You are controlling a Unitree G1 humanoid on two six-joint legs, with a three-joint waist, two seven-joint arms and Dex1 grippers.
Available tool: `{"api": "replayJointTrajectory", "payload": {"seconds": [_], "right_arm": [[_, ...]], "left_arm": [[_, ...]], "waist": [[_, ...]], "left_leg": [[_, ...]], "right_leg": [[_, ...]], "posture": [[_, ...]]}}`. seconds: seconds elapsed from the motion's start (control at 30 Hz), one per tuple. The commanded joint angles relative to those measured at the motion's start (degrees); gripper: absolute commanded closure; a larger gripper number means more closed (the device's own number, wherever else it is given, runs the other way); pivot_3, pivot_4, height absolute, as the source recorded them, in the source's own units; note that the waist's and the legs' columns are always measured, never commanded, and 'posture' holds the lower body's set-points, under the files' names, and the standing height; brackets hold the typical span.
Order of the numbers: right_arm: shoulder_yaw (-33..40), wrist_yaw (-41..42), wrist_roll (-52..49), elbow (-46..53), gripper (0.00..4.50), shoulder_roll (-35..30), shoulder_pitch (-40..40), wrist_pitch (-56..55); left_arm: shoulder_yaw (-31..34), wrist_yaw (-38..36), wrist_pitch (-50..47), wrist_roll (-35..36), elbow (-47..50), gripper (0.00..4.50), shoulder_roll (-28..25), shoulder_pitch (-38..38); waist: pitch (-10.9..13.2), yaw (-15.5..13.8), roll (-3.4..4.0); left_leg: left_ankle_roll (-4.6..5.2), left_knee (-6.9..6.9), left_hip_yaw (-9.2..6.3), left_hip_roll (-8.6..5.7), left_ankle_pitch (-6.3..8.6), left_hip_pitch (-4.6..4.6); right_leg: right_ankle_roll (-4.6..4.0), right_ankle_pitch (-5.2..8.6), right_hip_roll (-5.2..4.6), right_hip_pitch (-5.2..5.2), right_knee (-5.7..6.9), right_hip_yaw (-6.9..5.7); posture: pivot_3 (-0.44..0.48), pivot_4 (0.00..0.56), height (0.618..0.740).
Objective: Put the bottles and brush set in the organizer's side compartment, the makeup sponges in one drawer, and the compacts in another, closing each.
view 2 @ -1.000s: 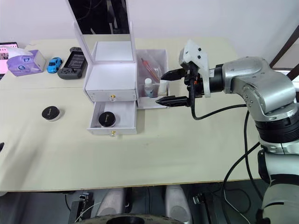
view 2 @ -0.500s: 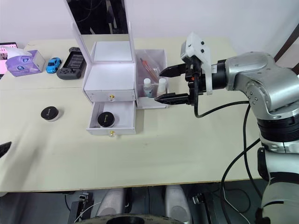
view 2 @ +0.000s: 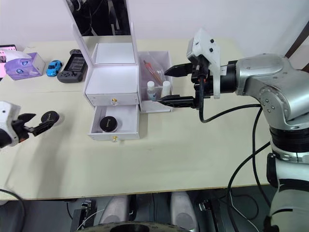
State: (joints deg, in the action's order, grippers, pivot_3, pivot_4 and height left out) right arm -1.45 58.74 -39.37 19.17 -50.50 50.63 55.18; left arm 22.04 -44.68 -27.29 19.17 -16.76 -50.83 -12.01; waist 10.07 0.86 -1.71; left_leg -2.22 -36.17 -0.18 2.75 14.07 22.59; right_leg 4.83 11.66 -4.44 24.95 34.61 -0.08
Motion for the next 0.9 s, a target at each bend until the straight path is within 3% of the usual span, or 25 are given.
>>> {"api": "replayJointTrajectory", "payload": {"seconds": [0.03,0.37,0.47,0.53,0.73,0.9], "right_arm": [[2.96,-1.58,-0.9,2.34,0.0,-1.31,-0.43,0.96],[3.93,-3.58,-1.01,3.7,0.0,-2.15,-1.33,1.63],[4.04,-3.9,-1.27,3.83,0.0,-2.26,-1.48,1.78],[3.97,-4.11,-1.41,3.93,0.0,-2.23,-1.58,1.85],[3.12,-4.06,-1.07,2.9,0.0,-1.9,-0.83,1.35],[2.72,-3.63,-0.88,2.53,0.0,-1.73,-0.66,0.8]], "left_arm": [[-3.09,2.06,1.89,-3.19,-4.77,0.04,0.33,-4.52],[-6.88,3.53,2.79,-5.46,-12.64,0.04,2.9,-11.42],[-7.09,3.87,2.25,-5.92,-12.47,0.93,2.24,-11.07],[-6.92,3.88,1.59,-6.08,-12.19,1.84,1.73,-10.77],[-5.18,2.29,-0.4,-4.77,-9.37,1.83,-0.06,-10.06],[-2.21,-4.37,-1.76,0.81,-2.06,1.83,-2.94,-11.53]], "waist": [[0.0,-0.1,-0.01],[-0.01,-0.02,-0.05],[-0.01,-0.06,-0.05],[-0.01,-0.09,-0.05],[-0.01,0.06,-0.05],[0.01,-0.15,-0.08]], "left_leg": [[0.0,-0.01,0.0,0.0,0.0,-0.04],[0.0,-0.07,-0.03,0.0,0.0,-0.15],[0.0,-0.07,-0.03,0.0,0.0,-0.15],[0.0,-0.09,-0.03,0.0,0.0,-0.15],[0.0,-0.09,-0.03,0.0,0.0,-0.16],[0.0,-0.09,-0.04,0.0,0.0,-0.15]], "right_leg": [[0.0,0.0,0.0,-0.03,0.02,0.0],[0.0,0.0,0.01,-0.16,0.09,0.0],[0.01,0.01,0.01,-0.15,0.11,0.01],[0.01,0.01,0.0,-0.16,0.12,0.01],[0.0,0.01,0.0,-0.15,0.14,0.01],[-0.01,0.02,-0.01,-0.13,0.15,0.01]], "posture": [[0.0,0.15,0.74],[0.0,0.15,0.74],[0.0,0.15,0.74],[0.0,0.15,0.74],[0.0,0.15,0.74],[0.0,0.15,0.74]]}}
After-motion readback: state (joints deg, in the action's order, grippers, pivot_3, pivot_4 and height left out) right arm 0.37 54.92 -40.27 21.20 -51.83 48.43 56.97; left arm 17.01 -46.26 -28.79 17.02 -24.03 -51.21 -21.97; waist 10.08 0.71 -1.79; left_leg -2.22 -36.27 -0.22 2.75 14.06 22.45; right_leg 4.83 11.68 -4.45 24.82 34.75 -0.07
